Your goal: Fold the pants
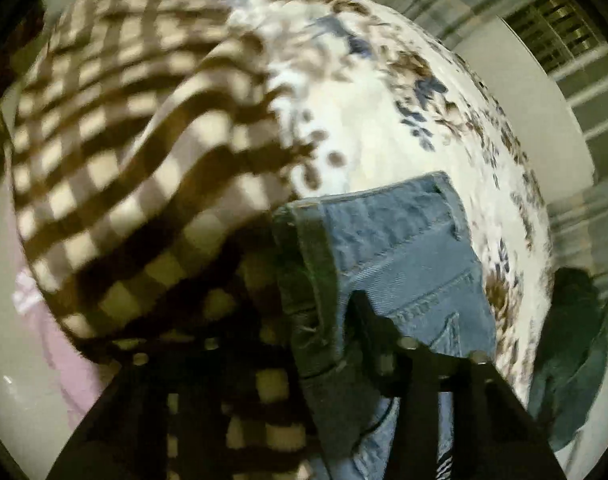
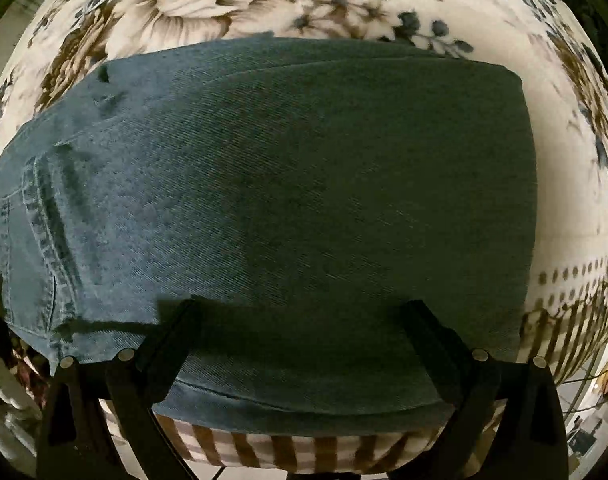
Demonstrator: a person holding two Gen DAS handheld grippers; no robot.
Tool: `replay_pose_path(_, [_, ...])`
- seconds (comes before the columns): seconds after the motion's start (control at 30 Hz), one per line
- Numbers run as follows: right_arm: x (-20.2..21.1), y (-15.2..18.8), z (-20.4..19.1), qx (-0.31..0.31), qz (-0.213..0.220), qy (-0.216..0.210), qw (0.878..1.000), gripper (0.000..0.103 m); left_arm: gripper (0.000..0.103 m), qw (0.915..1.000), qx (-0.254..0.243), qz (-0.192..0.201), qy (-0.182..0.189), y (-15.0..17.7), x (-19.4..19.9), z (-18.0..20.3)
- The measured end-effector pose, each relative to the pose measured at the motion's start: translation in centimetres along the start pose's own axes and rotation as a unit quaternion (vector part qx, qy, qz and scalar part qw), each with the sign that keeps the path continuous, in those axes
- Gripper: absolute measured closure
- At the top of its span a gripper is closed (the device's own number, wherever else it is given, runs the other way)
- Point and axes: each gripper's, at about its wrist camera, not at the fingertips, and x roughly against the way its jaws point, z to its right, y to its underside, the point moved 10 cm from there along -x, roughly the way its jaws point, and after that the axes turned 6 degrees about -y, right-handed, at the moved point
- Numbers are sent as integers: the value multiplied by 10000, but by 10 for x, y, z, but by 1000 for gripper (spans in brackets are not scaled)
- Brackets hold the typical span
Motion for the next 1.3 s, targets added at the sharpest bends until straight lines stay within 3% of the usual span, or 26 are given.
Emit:
replay_pose_path(0.07, [-1,-1,-3,16,-20,24,10000,1,44,9993,233,-92,271,-5,-6,-3])
replay_pose_path(0.13, [-1,-1,-3,48,-40,37,10000,1,45,9989,350,-224,226,-11,-8,-1])
replay_pose_path(0.33, [-13,-12,-31,83,-82,24,9999,1,45,9971,601,-54,465,4,60,1])
replay_pose_path(0.43, [-14,-10,-32,104,-55,57,9999,1,45,9928,770,-459,789,22,56,9])
replay_pose_path(0.5, [-15,-6,-33,114,-57,94,9999,1,45,9940,705,-706,456,33,32,6])
replay_pose_path(0.6, [-18,-5,-35,86,-86,117,9999,1,45,9926,784,-867,337,41,9,-1])
replay_pose_path(0.77, [-18,-4,-35,123,-112,126,9998,1,45,9950,729,-563,376,17,10,6])
replay_pose_path(0.97, [-23,-8,-38,118,-120,132,9998,1,45,9969,670,-400,97,-16,-3,0])
replay_pose_path(1.17, [-29,-9,-39,114,-195,109,9997,0,44,9990,268,-334,-90,-16,14,8])
replay_pose_path(1.3, [-32,-12,-36,134,-211,97,9996,0,43,9968,572,-541,124,10,43,6])
